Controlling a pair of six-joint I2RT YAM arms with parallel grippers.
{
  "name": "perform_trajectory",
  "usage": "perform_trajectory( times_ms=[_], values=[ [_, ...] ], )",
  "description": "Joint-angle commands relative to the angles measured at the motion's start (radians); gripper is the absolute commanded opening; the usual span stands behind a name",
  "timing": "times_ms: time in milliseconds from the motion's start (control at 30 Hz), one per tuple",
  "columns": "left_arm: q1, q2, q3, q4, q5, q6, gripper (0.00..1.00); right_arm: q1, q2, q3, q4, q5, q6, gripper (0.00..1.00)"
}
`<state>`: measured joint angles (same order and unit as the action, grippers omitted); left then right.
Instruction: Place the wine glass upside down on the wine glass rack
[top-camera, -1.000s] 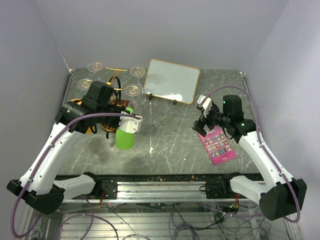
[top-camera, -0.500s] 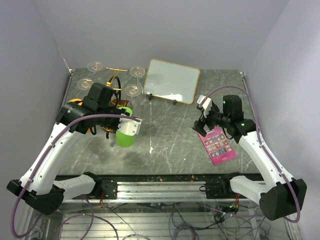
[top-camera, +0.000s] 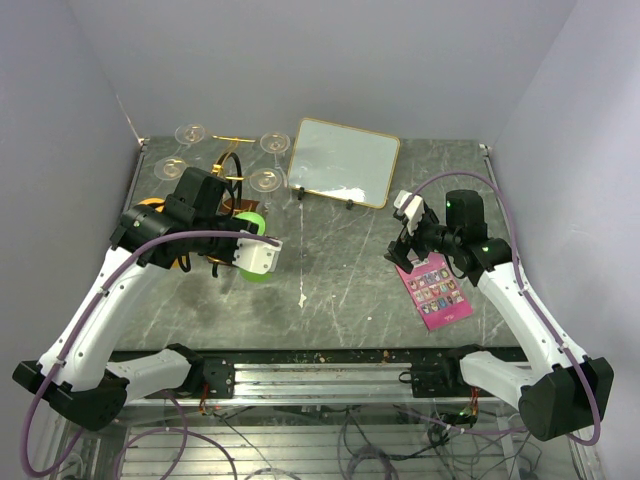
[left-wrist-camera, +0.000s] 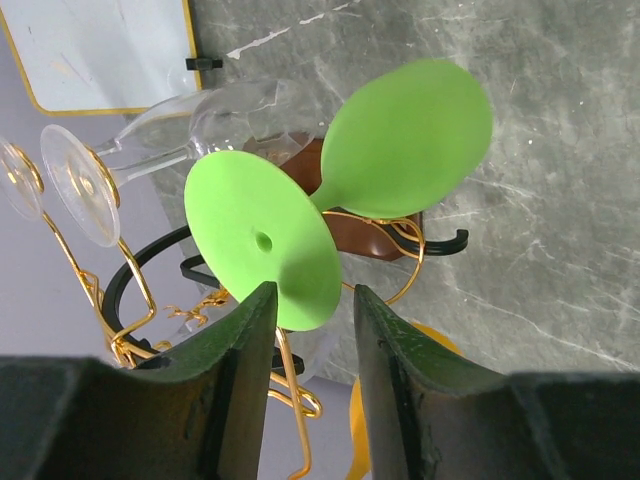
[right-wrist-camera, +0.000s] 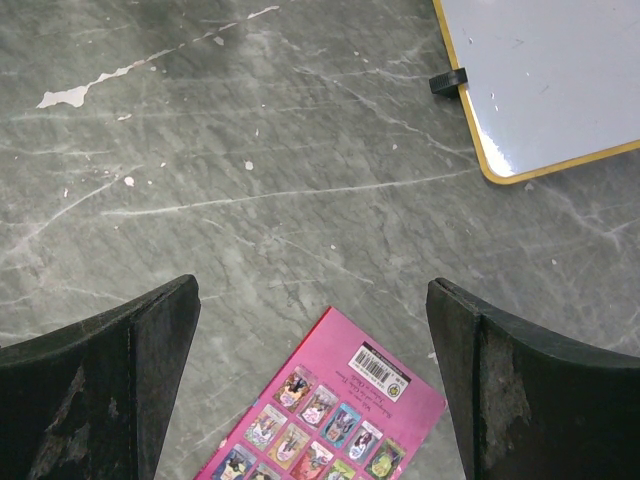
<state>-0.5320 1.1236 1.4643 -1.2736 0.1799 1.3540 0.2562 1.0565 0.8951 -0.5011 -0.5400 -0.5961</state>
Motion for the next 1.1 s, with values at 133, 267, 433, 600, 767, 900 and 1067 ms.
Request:
perform_trajectory(
  times_ms=[133, 267, 433, 600, 767, 900, 1067],
  values=[
    [-0.003, -0.015, 0.010, -0.027, -0.028, 0.008, 0.56, -0.006, 0.002, -0.010, -0.010, -0.011, -0.009, 0.96],
    [-0.003, -0.015, 0.039, -0.009, -0.031, -0.045, 0.70, -0.005, 0.002, -0.007, -0.010, -0.009, -0.007, 0.96],
    [-0.003, -0.025, 0.066, 0.010, -0.026, -0.104, 0.79, -0.006, 0.002, -0.004, -0.006, 0.000, -0.003, 0.96],
    [0.001, -0.043, 0.065, 0.058, -0.066, -0.196, 0.90, -0.006, 0.006, 0.020, -0.002, 0.055, 0.012, 0.96],
    [0.017, -0.077, 0.059, 0.156, -0.173, -0.340, 0.98, -0.005, 0.031, 0.065, 0.009, 0.164, 0.020, 0.98],
    [0.052, -0.112, 0.039, 0.298, -0.277, -0.506, 1.00, -0.005, 0.095, 0.144, 0.022, 0.298, 0.073, 1.00],
    [0.111, -0.165, -0.062, 0.628, -0.480, -0.768, 0.99, -0.005, 0.155, 0.225, 0.088, 0.489, 0.232, 1.00]
  ],
)
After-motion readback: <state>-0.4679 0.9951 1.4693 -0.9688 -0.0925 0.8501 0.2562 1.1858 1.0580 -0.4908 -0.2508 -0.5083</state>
